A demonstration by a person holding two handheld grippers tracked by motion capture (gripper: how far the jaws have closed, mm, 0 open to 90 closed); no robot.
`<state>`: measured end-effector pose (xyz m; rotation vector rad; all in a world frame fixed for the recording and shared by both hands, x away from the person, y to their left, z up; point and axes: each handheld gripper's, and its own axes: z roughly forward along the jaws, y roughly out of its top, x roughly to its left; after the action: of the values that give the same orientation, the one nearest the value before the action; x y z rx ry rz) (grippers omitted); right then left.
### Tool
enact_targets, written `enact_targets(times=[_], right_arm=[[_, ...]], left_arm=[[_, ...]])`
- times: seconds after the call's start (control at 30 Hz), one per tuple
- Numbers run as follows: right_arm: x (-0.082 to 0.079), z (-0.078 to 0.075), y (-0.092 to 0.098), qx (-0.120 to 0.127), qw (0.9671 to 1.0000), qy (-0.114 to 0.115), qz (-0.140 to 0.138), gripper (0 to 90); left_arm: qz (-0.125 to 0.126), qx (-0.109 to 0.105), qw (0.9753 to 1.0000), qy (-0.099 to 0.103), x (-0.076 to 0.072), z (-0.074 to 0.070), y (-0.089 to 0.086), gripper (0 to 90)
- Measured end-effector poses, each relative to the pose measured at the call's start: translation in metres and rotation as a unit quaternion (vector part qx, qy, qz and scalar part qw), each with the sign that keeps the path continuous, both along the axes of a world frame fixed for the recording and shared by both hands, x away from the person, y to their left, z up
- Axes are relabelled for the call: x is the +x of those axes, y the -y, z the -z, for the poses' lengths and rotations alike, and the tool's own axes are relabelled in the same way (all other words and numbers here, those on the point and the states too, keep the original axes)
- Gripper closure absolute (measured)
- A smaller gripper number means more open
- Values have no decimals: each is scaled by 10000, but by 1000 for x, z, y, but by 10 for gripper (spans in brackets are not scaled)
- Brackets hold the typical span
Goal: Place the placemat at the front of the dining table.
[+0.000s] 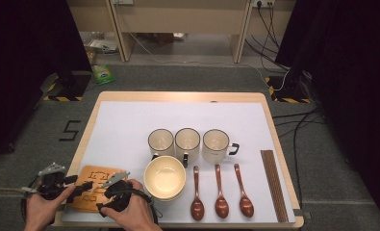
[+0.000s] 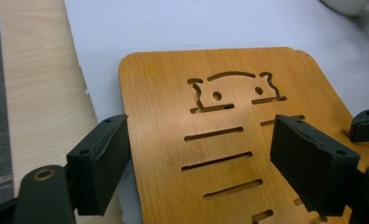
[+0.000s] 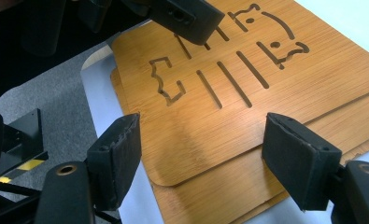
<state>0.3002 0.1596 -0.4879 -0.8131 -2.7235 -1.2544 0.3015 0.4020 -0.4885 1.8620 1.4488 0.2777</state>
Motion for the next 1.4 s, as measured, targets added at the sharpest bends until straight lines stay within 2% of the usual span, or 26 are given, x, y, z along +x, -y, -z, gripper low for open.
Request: enact_targets(times=[0.1,0.2,0.37,0.47,0.53,0.57,0.6,0.67,0.73,0.8,0.83,0.87,0.93,1.03,1.1,1.13,1.23,1.27,1.3,1.33,1.4], right_arm=[[0,0,0,-3,10000,12,2,286],[-1,0,0,-5,10000,16,8,286],[-1,0,-1,-2,10000,18,6,279],[-1,0,0,1,10000,5,-10,270],[-1,0,0,2,10000,9,-44,260],[-1,1,0,18,10000,-9,-61,257],[-1,1,0,18,10000,-9,-61,257],[0,1,1,46,9999,3,-89,255],[-1,1,2,76,9999,-15,-91,252],[-1,1,3,71,9999,-4,-100,252],[-1,2,3,101,9999,11,-110,251],[-1,2,3,101,9999,11,-110,251],[-1,2,2,87,9998,54,-148,248],[-1,3,3,116,9998,35,-144,250],[-1,3,3,122,9998,28,-155,252],[-1,3,3,118,9998,45,-154,253],[-1,3,3,103,9998,71,-157,256],[-1,3,3,103,9998,71,-157,256],[-1,3,3,116,9998,90,-169,257],[-1,3,3,129,9998,80,-160,258],[-1,3,3,129,9997,83,-163,260]], left_arm=[[-40,-26,9999,-122,1,2,1,172],[-50,-47,9999,-129,1,2,1,166],[-207,-179,9995,-172,1,1,-1,192],[-218,-275,9993,-128,-1,-2,-3,209],[-204,-362,9991,22,-2,-7,-4,211],[-207,-507,9983,189,-3,-13,-5,218],[-207,-507,9983,189,-3,-13,-5,222],[-187,-630,9973,327,-4,-18,-5,225],[-194,-842,9952,468,-5,-23,-5,229],[-193,-887,9947,480,-5,-24,-5,262],[-116,-1350,9899,426,-6,-22,-4,283],[-116,-1350,9899,426,-6,-22,-4,273],[-80,-1144,9929,327,-6,-23,0,283],[-58,-1214,9920,332,-6,-23,0,324],[-15,-1362,9904,246,-6,-22,-1,391],[-8,-1371,9903,208,-7,-21,-1,436],[-30,-1372,9904,156,-6,-19,0,422],[-30,-1372,9904,156,-6,-19,0,442],[37,-1397,9900,187,-6,-18,1,442],[91,-1512,9880,310,-6,-19,1,508],[119,-1542,9873,367,-6,-19,1,575]])
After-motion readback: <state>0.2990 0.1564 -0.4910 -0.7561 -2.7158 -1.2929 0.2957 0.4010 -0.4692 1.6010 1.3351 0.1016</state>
